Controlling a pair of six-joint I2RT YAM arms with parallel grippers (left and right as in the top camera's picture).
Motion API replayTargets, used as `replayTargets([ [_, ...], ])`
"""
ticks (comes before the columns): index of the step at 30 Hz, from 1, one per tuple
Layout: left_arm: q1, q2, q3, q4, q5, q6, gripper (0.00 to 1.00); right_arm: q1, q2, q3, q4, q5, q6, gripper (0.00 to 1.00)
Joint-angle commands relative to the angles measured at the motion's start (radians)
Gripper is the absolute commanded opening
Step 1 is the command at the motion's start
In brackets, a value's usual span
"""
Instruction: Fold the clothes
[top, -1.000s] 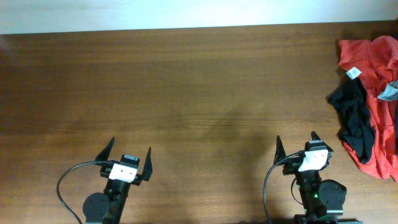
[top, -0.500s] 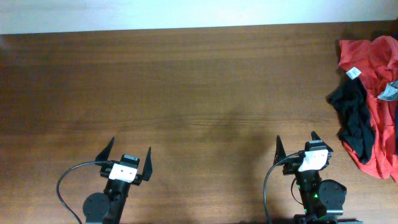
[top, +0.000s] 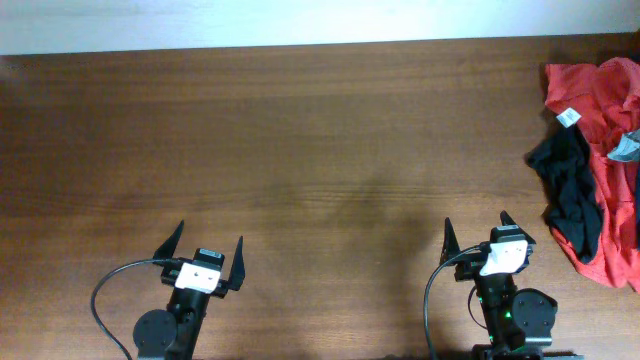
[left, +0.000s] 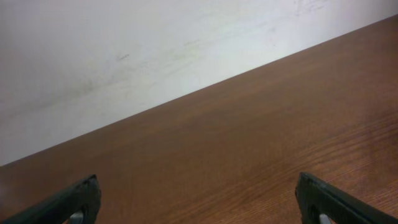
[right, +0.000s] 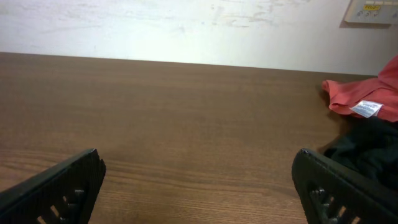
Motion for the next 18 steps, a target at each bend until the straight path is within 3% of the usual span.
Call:
replayTargets([
  [1, 0.005, -0.008, -0.006, 0.000, -0.007, -0.013, 1.00, 0.009, -0.008, -0.006, 0.014, 0.008, 0.001, 0.99],
  [13, 0.005, -0.008, -0.006, 0.013, -0.034, 0.013, 1.00, 0.009, -0.008, -0.006, 0.033, -0.032, 0.005, 0.99],
  [18, 0.005, -0.008, -0.006, 0.000, 0.007, 0.011, 1.00, 0.009, -0.008, -0.006, 0.033, -0.253, 0.006, 0.99],
])
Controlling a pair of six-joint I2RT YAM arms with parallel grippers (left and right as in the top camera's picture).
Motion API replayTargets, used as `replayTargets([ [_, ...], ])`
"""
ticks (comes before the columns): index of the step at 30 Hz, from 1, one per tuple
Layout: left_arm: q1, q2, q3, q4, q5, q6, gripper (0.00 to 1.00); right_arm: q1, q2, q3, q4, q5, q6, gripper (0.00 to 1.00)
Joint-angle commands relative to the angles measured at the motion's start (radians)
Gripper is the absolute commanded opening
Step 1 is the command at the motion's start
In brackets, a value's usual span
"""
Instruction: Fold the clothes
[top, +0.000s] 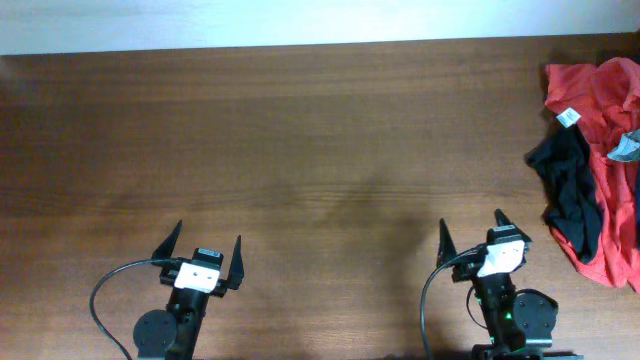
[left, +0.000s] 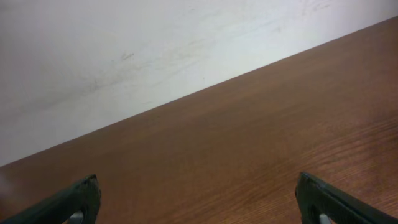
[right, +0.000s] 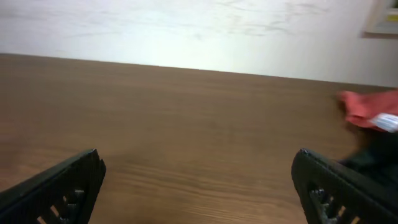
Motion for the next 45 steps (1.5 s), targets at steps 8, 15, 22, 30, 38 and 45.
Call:
replayTargets([
  [8, 0.005, -0.008, -0.005, 0.024, 0.156, 0.005, 1.00, 0.009, 0.013, 0.015, -0.017, -0.296, 0.216, 0.99],
  [15, 0.006, -0.006, 0.034, 0.115, 0.188, 0.009, 1.00, 0.009, 0.175, 0.239, -0.176, -0.195, 0.215, 0.99],
  [22, 0.010, 0.190, 0.254, -0.038, 0.151, 0.009, 1.00, 0.009, 0.541, 0.613, -0.410, -0.153, 0.203, 0.98],
  [30, 0.011, 0.759, 0.819, -0.351, 0.144, 0.010, 1.00, 0.008, 0.865, 1.005, -0.537, -0.318, 0.180, 0.99],
  [38, 0.011, 1.080, 1.211, -0.575, 0.116, 0.010, 1.00, -0.156, 1.109, 1.301, -0.920, 0.056, 0.352, 0.99],
  [45, 0.011, 1.164, 1.214, -0.598, 0.088, 0.010, 1.00, -0.546, 1.443, 1.575, -1.069, 0.110, 0.399, 0.99],
])
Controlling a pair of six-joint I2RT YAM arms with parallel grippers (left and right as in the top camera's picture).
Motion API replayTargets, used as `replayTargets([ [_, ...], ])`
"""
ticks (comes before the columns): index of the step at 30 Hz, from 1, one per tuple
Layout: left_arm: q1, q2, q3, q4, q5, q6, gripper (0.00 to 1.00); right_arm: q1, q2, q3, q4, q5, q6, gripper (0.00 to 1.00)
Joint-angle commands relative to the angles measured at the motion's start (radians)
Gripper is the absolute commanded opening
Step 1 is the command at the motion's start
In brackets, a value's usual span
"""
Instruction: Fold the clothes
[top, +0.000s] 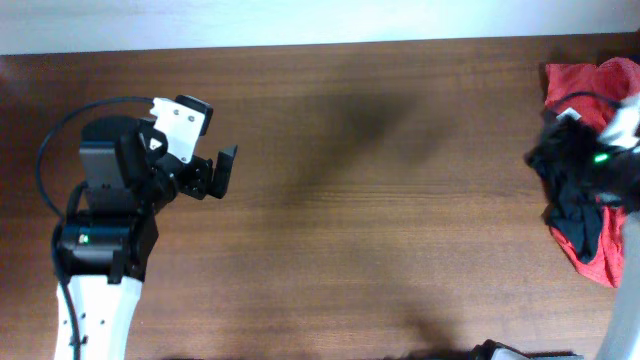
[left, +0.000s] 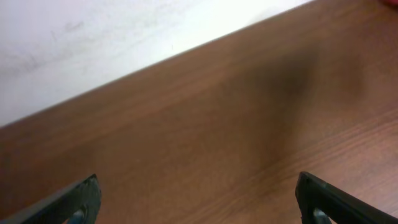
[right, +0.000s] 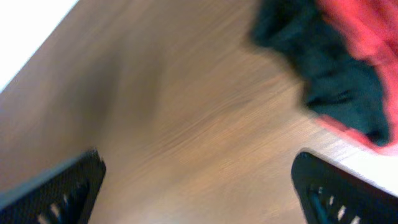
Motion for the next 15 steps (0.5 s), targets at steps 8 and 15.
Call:
replayTargets([
  [8, 0.004, 0.074, 0.014, -0.021, -0.016, 0.009, 1.00, -0.382, 0.288, 0.101, 0.066, 0.269, 0.032, 0.99],
  [15, 0.004, 0.076, 0.014, -0.024, -0.016, 0.009, 1.00, -0.404, 0.397, 0.101, 0.179, 0.298, -0.069, 0.99],
])
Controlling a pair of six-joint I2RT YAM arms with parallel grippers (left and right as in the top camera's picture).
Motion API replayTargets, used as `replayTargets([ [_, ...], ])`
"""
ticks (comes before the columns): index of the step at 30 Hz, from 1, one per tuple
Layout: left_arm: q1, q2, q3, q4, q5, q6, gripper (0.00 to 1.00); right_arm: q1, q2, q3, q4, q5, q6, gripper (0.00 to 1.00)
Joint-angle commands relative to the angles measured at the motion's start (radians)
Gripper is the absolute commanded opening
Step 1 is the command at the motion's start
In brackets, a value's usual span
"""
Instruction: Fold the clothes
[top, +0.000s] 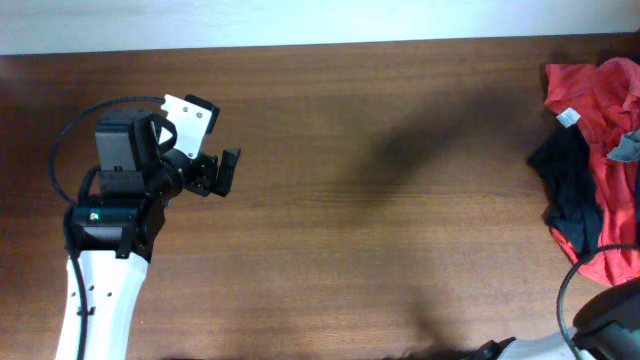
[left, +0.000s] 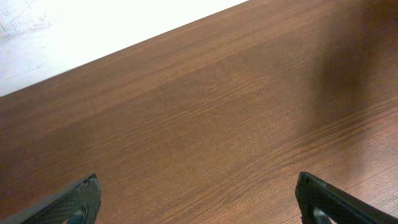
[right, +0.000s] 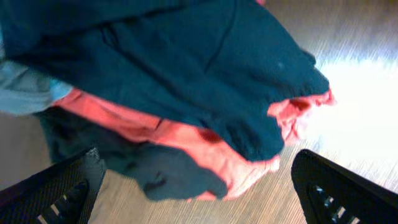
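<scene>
The clothes lie heaped at the table's right edge: a red garment (top: 598, 92), a black one (top: 572, 192) and a grey scrap (top: 626, 148). In the right wrist view the heap fills the frame, with a dark garment (right: 205, 68) over the red garment (right: 211, 152). My right gripper (right: 199, 186) hangs open above it, holding nothing; it is out of the overhead view. My left gripper (top: 224, 172) is open over bare wood at the left. The left wrist view shows the left gripper (left: 199, 202) with only table between its fingers.
The brown wooden table (top: 380, 200) runs to a white wall (top: 300, 20) at the back. A pale blue-grey cloth (right: 25, 93) lies at the heap's edge. The right arm's cable (top: 575, 300) shows at the bottom right corner.
My right gripper was over the black garment in the overhead view and has left that view; its camera now looks straight down on the heap. The left arm shifted slightly.
Both arms first sat folded at the front edge with open grippers, and stood the same 2.0 s ago. Half a second ago the left arm was raised over the left table and the right one at the heap. Now the right gripper hangs open above the clothes.
</scene>
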Motion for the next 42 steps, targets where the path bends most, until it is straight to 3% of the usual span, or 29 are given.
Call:
replayTargets([
  [1, 0.004, 0.002, 0.014, -0.004, -0.010, 0.008, 1.00, -0.006, 0.031, 0.023, 0.043, 0.050, -0.048, 0.99],
  [4, 0.004, 0.002, 0.014, -0.004, -0.010, 0.008, 1.00, -0.006, 0.069, 0.023, 0.084, 0.049, -0.056, 0.99],
  [9, 0.004, 0.002, 0.014, -0.004, -0.010, 0.009, 1.00, -0.005, 0.143, 0.023, 0.072, 0.045, -0.093, 0.76],
  [11, 0.004, 0.002, 0.014, -0.004, -0.010, 0.008, 1.00, -0.005, 0.148, 0.024, 0.075, 0.026, -0.094, 0.47],
  [12, 0.004, 0.002, 0.014, -0.004, -0.010, 0.008, 1.00, -0.005, 0.140, 0.027, 0.075, 0.014, -0.093, 0.22],
  [13, 0.004, 0.002, 0.014, -0.004, -0.010, 0.009, 1.00, -0.005, 0.131, 0.032, 0.068, 0.008, -0.091, 0.09],
  [14, 0.004, 0.002, 0.014, -0.004, -0.010, 0.009, 1.00, -0.005, 0.120, 0.037, 0.065, -0.006, -0.087, 0.04],
  [21, 0.004, 0.002, 0.014, -0.004, -0.010, 0.009, 1.00, 0.041, -0.151, 0.190, 0.051, -0.321, 0.013, 0.04],
  [26, 0.004, 0.002, 0.014, -0.004, -0.010, 0.009, 1.00, 0.188, -0.319, 0.528, 0.001, -0.494, 0.013, 0.04],
  [31, 0.004, 0.002, 0.014, -0.004, -0.010, 0.008, 1.00, 0.408, -0.323, 0.756, -0.116, -0.595, 0.012, 0.04],
  [34, 0.004, 0.002, 0.014, -0.004, -0.010, 0.009, 1.00, 0.585, -0.313, 0.768, -0.108, -0.595, 0.005, 0.04],
  [42, 0.004, 0.002, 0.014, -0.004, -0.010, 0.009, 1.00, 0.835, -0.153, 0.768, -0.116, -0.728, -0.102, 0.04],
])
